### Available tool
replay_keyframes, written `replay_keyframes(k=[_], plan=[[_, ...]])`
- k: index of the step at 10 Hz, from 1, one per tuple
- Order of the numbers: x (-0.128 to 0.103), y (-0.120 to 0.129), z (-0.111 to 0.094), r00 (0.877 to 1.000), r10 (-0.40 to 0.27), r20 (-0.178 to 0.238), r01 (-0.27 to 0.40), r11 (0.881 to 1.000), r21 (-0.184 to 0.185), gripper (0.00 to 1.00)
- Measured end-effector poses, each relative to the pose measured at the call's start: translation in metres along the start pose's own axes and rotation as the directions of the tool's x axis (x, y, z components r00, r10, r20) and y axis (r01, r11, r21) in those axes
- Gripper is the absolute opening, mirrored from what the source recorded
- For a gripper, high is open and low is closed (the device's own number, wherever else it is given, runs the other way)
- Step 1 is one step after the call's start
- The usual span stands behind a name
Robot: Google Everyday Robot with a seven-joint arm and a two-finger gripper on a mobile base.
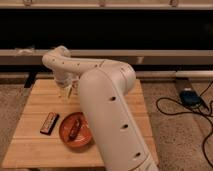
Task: Place the white sponge in the ceramic cup
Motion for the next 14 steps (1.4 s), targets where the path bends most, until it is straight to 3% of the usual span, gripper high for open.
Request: replay_keyframes(k=[5, 11, 14], plan=[[-0.018, -0.007, 0.026, 0.994, 0.090, -0.062, -0.091, 0.996, -0.024, 0.80], [-0.039, -0.017, 0.043, 0.985, 0.162, -0.062, -0.163, 0.986, -0.023, 0.80], [-0.052, -0.023, 0.052, 0.975, 0.209, -0.069, -0.209, 0.978, 0.004, 0.80]])
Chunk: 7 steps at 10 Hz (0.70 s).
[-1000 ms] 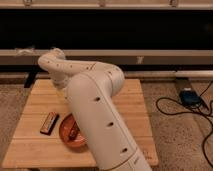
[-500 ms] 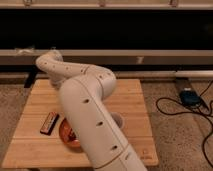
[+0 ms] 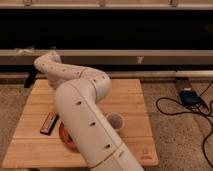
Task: Place the white sponge in the ceramic cup
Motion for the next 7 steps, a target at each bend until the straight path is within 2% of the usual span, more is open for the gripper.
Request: replay_keyframes(k=[7], plan=[[-0.012, -0.017, 0.017, 0.997, 0.073, -0.025, -0.071, 0.993, 0.096, 0.80]])
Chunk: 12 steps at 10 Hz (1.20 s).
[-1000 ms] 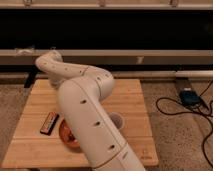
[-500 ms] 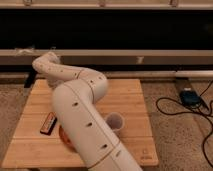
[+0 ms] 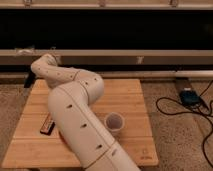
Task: Place the white sponge in the ceramic cup
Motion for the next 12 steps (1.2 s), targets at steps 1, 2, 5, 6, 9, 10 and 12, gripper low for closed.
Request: replay_keyframes(k=[1, 2, 5, 6, 9, 10, 12], plan=[[0.001, -0.003, 0.003, 1.000, 0.009, -0.006, -0.009, 1.000, 0.010, 0.80], [0.002, -0.005, 0.004, 1.000, 0.014, -0.009, -0.014, 1.000, 0.015, 0.80], [0.000, -0.009, 0.014, 1.000, 0.021, -0.009, -0.020, 1.000, 0.016, 0.67], [0.000, -0.010, 0.016, 1.000, 0.017, -0.008, -0.017, 1.000, 0.014, 0.58], [0.000, -0.008, 0.020, 1.000, -0.006, -0.013, 0.006, 1.000, 0.000, 0.27], [0.000, -0.009, 0.020, 1.000, -0.004, -0.011, 0.004, 1.000, 0.000, 0.16], [0.000, -0.009, 0.020, 1.000, -0.004, -0.009, 0.004, 1.000, 0.001, 0.03]])
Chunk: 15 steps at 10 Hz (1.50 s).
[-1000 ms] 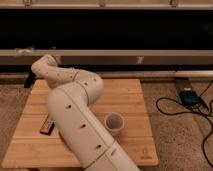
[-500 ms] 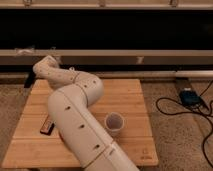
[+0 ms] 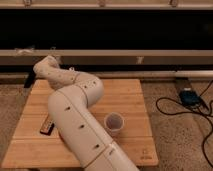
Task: Place the white sponge in the ceramic cup
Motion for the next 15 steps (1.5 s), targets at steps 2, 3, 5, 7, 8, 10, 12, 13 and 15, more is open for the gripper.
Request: replay_keyframes(k=[2, 3, 5, 7, 8, 10, 12, 13, 15], plan=[[0.000, 0.001, 0.001, 1.000, -0.002, -0.002, 0.002, 1.000, -0.002, 0.02], [-0.001, 0.005, 0.001, 1.000, -0.012, -0.005, 0.012, 1.000, -0.005, 0.02], [-0.004, 0.020, -0.010, 0.997, -0.075, 0.020, 0.075, 0.997, -0.015, 0.02], [-0.008, 0.039, -0.022, 0.990, -0.132, 0.046, 0.133, 0.991, -0.016, 0.02], [-0.009, 0.049, -0.033, 0.984, -0.170, 0.061, 0.172, 0.985, -0.016, 0.02], [-0.007, 0.061, -0.054, 0.971, -0.222, 0.091, 0.224, 0.975, -0.009, 0.02], [-0.003, 0.078, -0.078, 0.953, -0.274, 0.129, 0.278, 0.961, -0.010, 0.02], [0.004, 0.081, -0.088, 0.945, -0.293, 0.143, 0.297, 0.955, -0.011, 0.02], [0.029, 0.093, -0.115, 0.926, -0.329, 0.185, 0.338, 0.941, -0.018, 0.02]])
